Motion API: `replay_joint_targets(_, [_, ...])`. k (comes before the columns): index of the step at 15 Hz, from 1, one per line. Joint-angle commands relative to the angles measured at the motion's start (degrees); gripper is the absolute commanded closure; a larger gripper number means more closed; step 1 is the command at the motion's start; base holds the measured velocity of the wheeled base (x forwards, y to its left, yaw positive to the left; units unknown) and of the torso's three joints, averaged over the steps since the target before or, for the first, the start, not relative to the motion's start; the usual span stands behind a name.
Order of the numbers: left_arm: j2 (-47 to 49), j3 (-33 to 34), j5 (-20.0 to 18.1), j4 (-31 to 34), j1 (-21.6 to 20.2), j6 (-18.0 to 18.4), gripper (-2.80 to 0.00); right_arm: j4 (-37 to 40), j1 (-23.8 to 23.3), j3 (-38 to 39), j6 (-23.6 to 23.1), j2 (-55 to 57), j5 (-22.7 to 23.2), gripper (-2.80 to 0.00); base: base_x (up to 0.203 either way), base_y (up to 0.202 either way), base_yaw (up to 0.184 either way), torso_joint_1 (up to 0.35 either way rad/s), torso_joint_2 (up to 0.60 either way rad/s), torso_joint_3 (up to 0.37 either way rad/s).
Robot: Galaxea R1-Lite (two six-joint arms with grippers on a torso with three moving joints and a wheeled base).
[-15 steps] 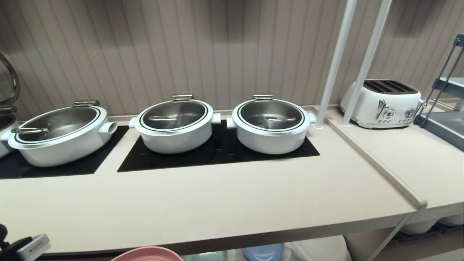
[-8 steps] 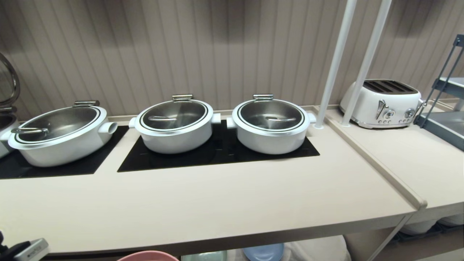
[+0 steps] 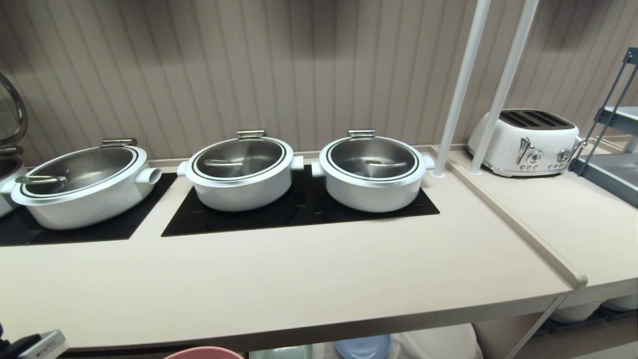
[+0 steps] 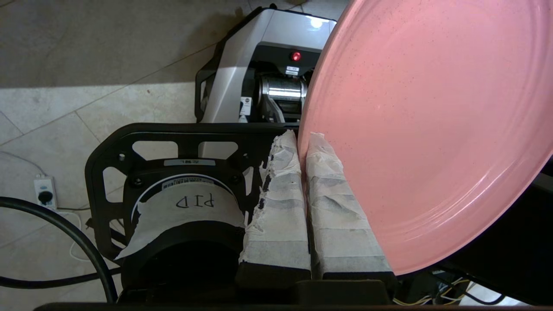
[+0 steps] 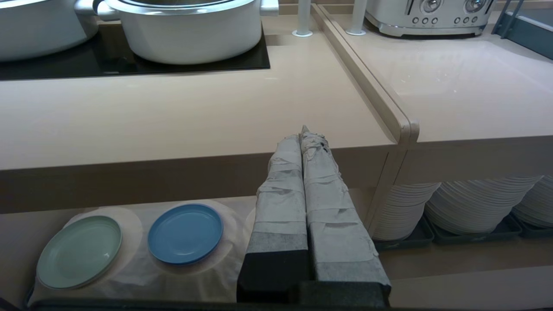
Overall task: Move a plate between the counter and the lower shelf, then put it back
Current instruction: Put the plate in the cupboard
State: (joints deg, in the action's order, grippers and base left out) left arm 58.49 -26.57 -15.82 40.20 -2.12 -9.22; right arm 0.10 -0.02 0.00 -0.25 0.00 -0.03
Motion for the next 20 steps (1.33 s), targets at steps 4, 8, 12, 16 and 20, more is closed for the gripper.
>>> replay_joint_targets(4, [0.48, -0.24, -0.7, -0.21, 0.01, -0.01, 0.0, -0.01, 0.02, 0.0, -0.02, 0.0, 0.03, 0.0, 0.0, 0.0, 0.0, 0.0, 0.0, 0.0])
replay_joint_targets(8, [0.83, 0.03, -0.7, -0.22, -0.07, -0.01, 0.0, -0.01, -0.06, 0.0, -0.02, 0.0, 0.01, 0.0, 0.0, 0.0, 0.0, 0.0, 0.0, 0.0])
replay_joint_targets(12, [1.36, -0.88, -0.21, -0.3, 0.01, -0.19, 0.0, -0.01, 0.02, 0.0, -0.02, 0.0, 0.03, 0.0, 0.0, 0.0, 0.0, 0.0, 0.0, 0.0])
replay_joint_targets(16, [1.71, -1.55, -0.79, -0.3, 0.71, -0.36, 0.0, -0.01, 0.02, 0.0, -0.02, 0.0, 0.03, 0.0, 0.0, 0.0, 0.0, 0.0, 0.0, 0.0])
replay_joint_targets(20, [1.57, -0.79, -0.79, -0.04, 1.15, -0.68, 0.0, -0.01, 0.02, 0.0, -0.02, 0.0, 0.03, 0.0, 0.0, 0.0, 0.0, 0.0, 0.0, 0.0])
